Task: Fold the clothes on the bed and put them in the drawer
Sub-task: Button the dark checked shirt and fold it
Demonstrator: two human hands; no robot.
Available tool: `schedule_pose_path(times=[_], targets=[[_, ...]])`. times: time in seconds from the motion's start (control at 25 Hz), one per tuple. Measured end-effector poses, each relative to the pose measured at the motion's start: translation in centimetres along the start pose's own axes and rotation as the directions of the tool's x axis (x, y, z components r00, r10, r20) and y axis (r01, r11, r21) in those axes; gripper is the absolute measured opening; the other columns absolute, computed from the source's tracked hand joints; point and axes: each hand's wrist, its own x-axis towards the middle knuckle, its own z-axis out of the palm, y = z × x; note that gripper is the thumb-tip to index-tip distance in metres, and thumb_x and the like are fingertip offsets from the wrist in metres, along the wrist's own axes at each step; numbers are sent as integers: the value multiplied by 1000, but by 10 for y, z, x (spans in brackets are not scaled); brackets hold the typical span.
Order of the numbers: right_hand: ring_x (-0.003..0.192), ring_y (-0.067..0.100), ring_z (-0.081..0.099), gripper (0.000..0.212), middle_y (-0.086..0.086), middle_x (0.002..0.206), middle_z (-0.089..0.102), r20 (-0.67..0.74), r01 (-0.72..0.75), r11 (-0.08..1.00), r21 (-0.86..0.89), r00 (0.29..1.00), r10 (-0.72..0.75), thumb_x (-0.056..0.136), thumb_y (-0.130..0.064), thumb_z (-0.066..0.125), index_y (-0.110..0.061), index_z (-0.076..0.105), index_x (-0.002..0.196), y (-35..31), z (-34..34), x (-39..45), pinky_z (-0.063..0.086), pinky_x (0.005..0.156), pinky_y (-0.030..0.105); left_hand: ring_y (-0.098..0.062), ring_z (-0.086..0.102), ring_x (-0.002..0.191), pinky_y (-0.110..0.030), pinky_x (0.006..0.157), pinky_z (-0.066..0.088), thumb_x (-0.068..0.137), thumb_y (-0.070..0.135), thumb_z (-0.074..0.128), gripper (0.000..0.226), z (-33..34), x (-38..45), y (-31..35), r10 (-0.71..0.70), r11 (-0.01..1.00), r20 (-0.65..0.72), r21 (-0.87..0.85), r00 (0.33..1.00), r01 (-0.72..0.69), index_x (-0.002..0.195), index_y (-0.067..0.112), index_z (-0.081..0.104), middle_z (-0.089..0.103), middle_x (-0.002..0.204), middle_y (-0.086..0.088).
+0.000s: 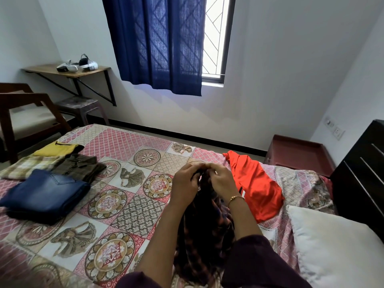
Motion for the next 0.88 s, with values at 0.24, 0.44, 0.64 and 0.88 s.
schedule_pose_path(times=[0.24, 0.44, 0.64, 0.88], targets=[[89, 19, 56, 28, -15, 89, 45, 78, 71, 997, -25, 995, -69, 79, 7, 61, -6, 64, 104, 5, 1, -7, 50, 88, 27, -4, 61, 80, 1, 75, 41, 80, -11, 60, 28, 0, -4, -1, -115, 985, -60, -136, 992, 106, 99, 6, 71, 70, 93, -1], [96, 22, 55, 19, 1, 94, 52, 13, 98, 995, -1, 995, -98, 80, 10, 57, 0, 62, 95, 15, 7, -12, 49, 87, 24, -19, 52, 100, -29, 89, 45, 83, 0, 63, 17, 3, -5, -8, -141, 984, 27, -103, 990, 143, 94, 10, 70, 56, 96, 5], [77, 15, 61, 23, 6, 83, 66, -34, -17, 980, 198, 999, 24, 83, 5, 59, -18, 61, 81, 23, 14, -15, 51, 77, 31, -19, 57, 85, -25, 76, 45, 84, -1, 55, 9, 3, -2, -7, 26, 1000, 102, 2, 994, -27, 90, 1, 61, 62, 95, -5], [60, -5, 56, 6, -5, 69, 61, -236, 24, 993, 115, 972, 4, 78, 4, 66, 0, 68, 82, 16, 30, -19, 43, 64, 4, -21, 48, 69, -31, 61, 39, 88, -6, 49, 6, 12, -10, -8, -26, 999, -46, 43, 999, 28, 90, -5, 55, 56, 82, -15]])
